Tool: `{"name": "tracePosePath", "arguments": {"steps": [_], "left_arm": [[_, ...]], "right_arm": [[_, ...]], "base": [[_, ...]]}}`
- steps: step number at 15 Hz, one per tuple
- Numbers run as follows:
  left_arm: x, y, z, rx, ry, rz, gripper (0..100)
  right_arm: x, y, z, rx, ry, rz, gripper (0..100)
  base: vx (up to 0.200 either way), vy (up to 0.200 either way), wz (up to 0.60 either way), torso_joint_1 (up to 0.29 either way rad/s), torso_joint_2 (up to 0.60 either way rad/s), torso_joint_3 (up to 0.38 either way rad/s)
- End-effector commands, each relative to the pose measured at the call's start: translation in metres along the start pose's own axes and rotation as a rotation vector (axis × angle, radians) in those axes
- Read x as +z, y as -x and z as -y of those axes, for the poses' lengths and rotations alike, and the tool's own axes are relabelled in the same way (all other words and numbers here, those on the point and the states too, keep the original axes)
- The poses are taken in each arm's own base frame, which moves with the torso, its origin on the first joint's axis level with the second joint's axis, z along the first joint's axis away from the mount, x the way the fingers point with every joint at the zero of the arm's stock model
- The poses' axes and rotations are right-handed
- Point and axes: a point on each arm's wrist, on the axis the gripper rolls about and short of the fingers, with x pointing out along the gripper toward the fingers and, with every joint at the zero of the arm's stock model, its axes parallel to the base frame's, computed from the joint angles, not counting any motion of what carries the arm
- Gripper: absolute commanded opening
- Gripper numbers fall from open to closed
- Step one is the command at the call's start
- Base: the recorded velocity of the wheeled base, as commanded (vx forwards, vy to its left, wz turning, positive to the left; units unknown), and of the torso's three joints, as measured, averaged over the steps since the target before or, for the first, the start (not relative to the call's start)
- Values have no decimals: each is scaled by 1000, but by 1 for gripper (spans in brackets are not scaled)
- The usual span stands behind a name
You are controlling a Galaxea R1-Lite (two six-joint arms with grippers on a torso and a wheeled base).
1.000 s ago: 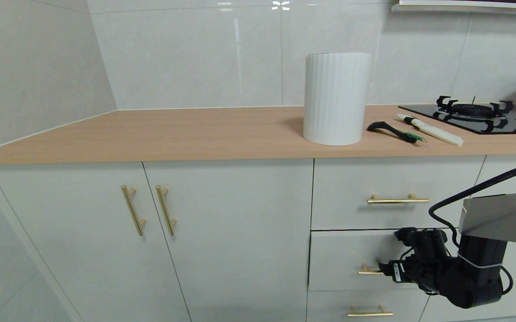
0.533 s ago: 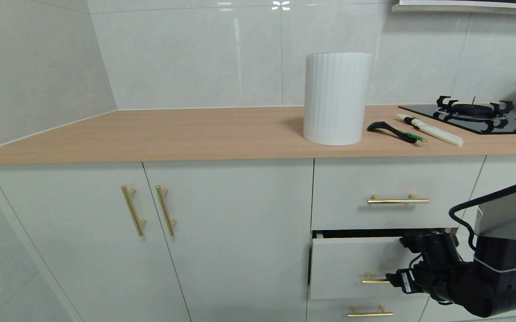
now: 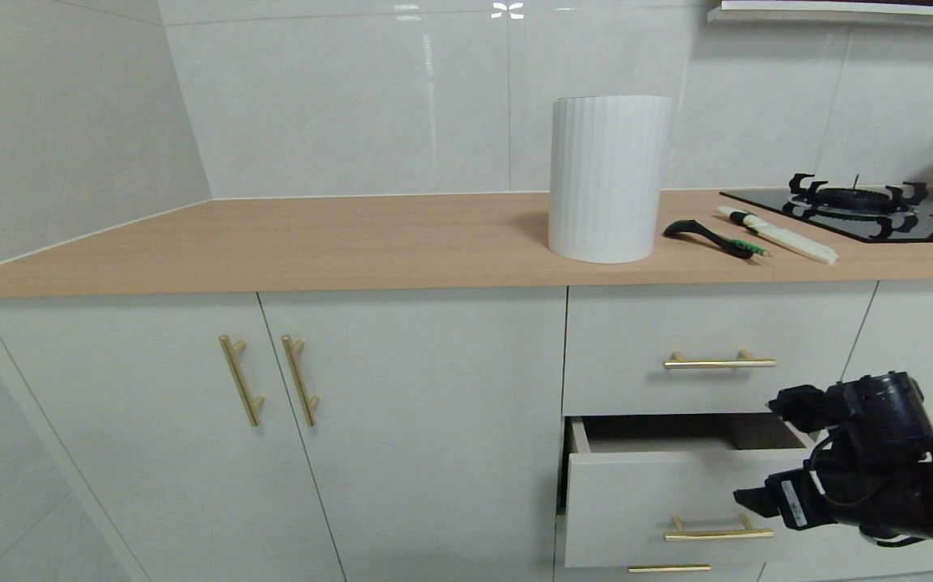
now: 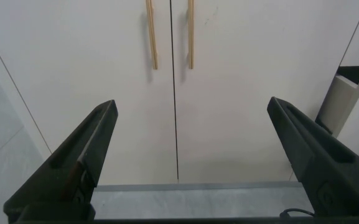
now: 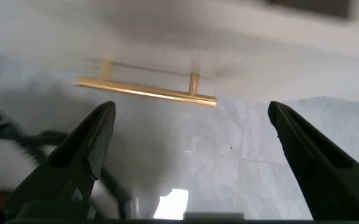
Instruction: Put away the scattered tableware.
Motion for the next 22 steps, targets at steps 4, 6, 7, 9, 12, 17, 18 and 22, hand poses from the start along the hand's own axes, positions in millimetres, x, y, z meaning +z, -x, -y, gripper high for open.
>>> {"name": "tracePosePath", "arguments": {"steps": [4,6,7,9,12,17,18,22], "left_arm": [[0,0,0,-1,0,0,100],[0,0,0,-1,0,0,100],[0,0,0,-1,0,0,100],[0,0,0,-1,0,0,100],[0,0,0,0,0,0,100],[0,0,0,-1,0,0,100],[0,0,0,-1,0,0,100],[0,0,0,-1,0,0,100]], "right_arm": [[37,16,1,11,-60,147,100],[36,5,0,12,-59,134,100],[34,-18,-13,33,-55,137,100],[30,-37,-20,40,-81,135,100],[25,-53,-26,38,-94,122,100],[21,-80,-31,2,-162,172,100],[20,-83,-33,2,-158,169,100],[16,-86,-33,-1,-150,148,100]], "base": [[0,0,0,0,0,0],[0,0,0,0,0,0],[0,0,0,0,0,0],[0,0,0,0,0,0],[0,0,0,0,0,0],[0,0,0,0,0,0],[0,0,0,0,0,0],[0,0,0,0,0,0]]}}
